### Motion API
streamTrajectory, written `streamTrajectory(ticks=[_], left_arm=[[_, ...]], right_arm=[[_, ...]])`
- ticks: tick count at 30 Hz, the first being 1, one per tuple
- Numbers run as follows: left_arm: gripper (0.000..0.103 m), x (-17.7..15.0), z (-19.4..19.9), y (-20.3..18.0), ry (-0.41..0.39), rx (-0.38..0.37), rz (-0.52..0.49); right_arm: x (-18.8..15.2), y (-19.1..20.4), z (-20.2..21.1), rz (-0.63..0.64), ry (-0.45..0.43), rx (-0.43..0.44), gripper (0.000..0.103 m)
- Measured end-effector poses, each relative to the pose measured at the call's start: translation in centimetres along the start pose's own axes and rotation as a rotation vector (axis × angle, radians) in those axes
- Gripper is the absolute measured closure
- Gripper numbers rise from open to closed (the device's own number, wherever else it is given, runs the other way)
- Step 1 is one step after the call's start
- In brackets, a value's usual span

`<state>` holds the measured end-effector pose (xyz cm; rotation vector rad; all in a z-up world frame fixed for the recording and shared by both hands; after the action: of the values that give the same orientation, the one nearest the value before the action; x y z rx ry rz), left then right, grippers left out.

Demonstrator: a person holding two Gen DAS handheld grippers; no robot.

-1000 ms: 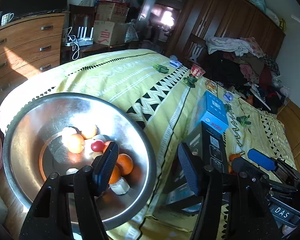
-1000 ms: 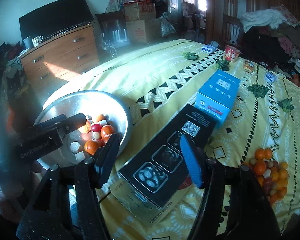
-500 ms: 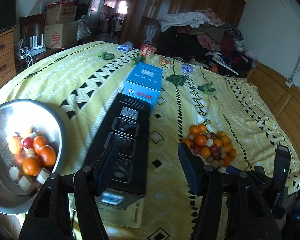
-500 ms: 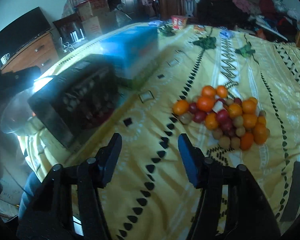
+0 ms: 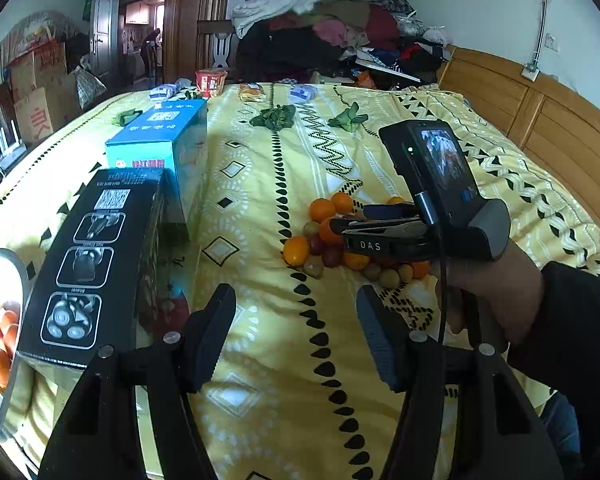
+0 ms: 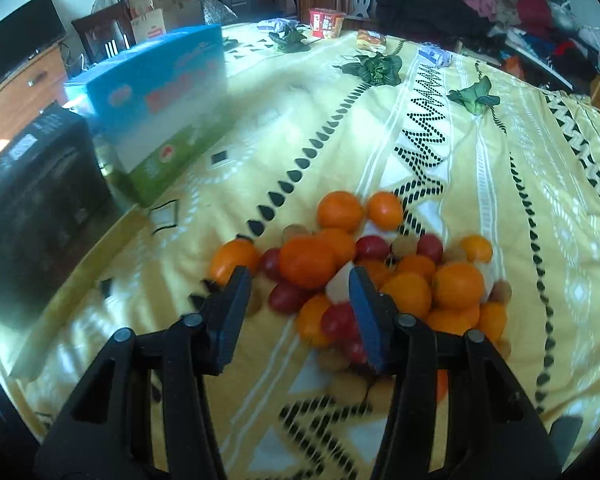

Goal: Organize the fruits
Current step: 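Move both open tools back toward the fruit pile, then grasp a large orange with the left tool while the right tool grasps another orange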

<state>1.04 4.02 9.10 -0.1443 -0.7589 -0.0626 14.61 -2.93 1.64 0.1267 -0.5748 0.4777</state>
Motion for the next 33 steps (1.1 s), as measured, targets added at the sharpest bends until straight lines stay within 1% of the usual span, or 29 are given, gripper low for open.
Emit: streamTrajectory(ticks=[2, 4, 8, 11, 14, 16, 19, 21, 24, 25, 27, 30, 32, 33], left_arm=[[0.039, 0.3, -0.3, 1.2, -0.001, 0.045, 0.019], [0.039, 0.5, -0.1, 2.5, -0.005, 0.06, 0.039], [0.039, 0.7, 0.6, 3.9, -0.011, 0.05, 0.07], [0.039, 0.6, 1.2, 4.0, -0.026, 0.031, 0.088], [0.039, 0.5, 1.5, 3.1, -0.036, 0.0, 0.074], [0.039, 0.3, 1.5, 2.2, -0.034, -0.018, 0.056], [0.039, 0.0, 1.3, 0.6, -0.02, -0.047, 0.031], [0.039, -0.4, 0.9, -0.7, -0.005, -0.06, 0.009], [0.039, -0.9, 0.4, -2.3, 0.017, -0.083, -0.012], [0.039, -1.1, 0.2, -2.6, 0.026, -0.091, -0.011], [0.039, -1.4, -0.2, -3.4, 0.038, -0.103, -0.011], [0.039, -1.7, -0.8, -4.2, 0.053, -0.111, -0.015], [0.039, -1.9, -1.1, -4.4, 0.058, -0.112, -0.011], [0.039, -1.9, -1.3, -4.4, 0.064, -0.113, -0.008]], right_arm=[[0.2, -0.2, -0.6, 0.005, 0.017, -0.006, 0.051], [0.3, 0.0, -0.7, 0.005, 0.02, 0.001, 0.051], [0.0, 0.3, -1.0, -0.002, 0.026, 0.025, 0.051], [-0.1, 0.4, -1.0, -0.011, 0.035, 0.041, 0.051], [0.1, 0.5, -1.5, 0.0, 0.047, 0.044, 0.051], [0.2, 0.5, -1.9, 0.011, 0.054, 0.03, 0.051], [0.3, 0.3, -2.6, 0.028, 0.054, -0.002, 0.051], [0.5, 0.1, -2.8, 0.02, 0.048, -0.005, 0.051], [0.2, -0.1, -2.4, 0.014, 0.036, 0.0, 0.054], [-0.1, 0.0, -2.4, 0.035, 0.039, -0.015, 0.061], [-0.8, 0.3, -2.5, 0.083, 0.049, -0.034, 0.063], [-2.0, 0.2, -3.8, 0.091, 0.102, -0.014, 0.063], [-2.0, 0.0, -3.9, 0.059, 0.088, 0.018, 0.065], [-1.8, 0.0, -3.6, 0.041, 0.073, 0.025, 0.07]])
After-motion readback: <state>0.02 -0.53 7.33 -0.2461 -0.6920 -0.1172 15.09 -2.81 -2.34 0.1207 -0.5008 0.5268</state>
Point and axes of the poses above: each gripper's, at about its wrist camera, not at the fingertips, and z roughly against the way its jaws point, y to its left, x to its top, the point moved 9 cm from there along -z, roughly the way its jaws point, and after that the axes turned 4 degrees about y, right-handed, at the moved point
